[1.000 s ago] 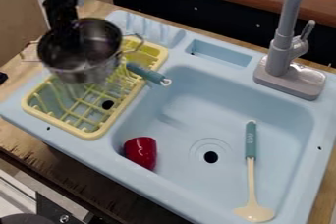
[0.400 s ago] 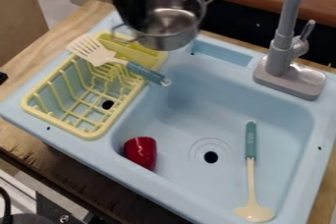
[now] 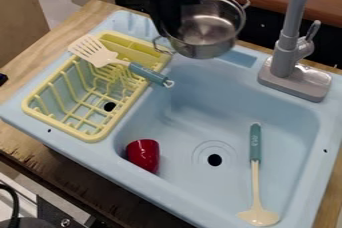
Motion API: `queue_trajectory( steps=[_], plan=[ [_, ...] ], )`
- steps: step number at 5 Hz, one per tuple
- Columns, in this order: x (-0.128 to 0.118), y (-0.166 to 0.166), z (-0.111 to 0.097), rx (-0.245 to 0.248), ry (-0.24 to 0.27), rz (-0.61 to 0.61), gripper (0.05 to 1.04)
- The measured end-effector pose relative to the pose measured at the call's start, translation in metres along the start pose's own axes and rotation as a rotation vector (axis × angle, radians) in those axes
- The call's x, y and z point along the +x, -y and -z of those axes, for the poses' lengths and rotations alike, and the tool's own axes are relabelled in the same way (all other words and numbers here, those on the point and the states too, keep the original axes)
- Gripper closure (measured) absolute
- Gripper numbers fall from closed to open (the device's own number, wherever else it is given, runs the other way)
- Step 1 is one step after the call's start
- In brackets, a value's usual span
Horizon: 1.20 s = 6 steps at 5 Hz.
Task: Move the silver pot to the top left side of the sink
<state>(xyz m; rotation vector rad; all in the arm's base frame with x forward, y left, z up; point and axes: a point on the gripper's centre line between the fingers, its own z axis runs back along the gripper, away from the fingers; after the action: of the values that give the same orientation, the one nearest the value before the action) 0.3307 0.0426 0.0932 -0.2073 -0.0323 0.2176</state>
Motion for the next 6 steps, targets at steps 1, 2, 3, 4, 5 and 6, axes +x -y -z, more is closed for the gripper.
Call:
queue_trajectory(
  steps=[1,2,3,4,5,6],
  plan=[
    [0.004,0.007,0.013,0.011,0.009,-0.050,1.025],
    [0.008,0.003,0.026,0.022,-0.010,-0.110,1.025],
    [0.014,-0.003,0.038,0.051,0.001,-0.123,1.025],
    [0.018,-0.006,0.039,0.063,0.028,-0.115,1.025],
    [0.018,-0.011,0.038,0.065,0.027,-0.118,1.025],
    [0.015,-0.014,0.040,0.068,0.019,-0.118,1.025]
  ],
)
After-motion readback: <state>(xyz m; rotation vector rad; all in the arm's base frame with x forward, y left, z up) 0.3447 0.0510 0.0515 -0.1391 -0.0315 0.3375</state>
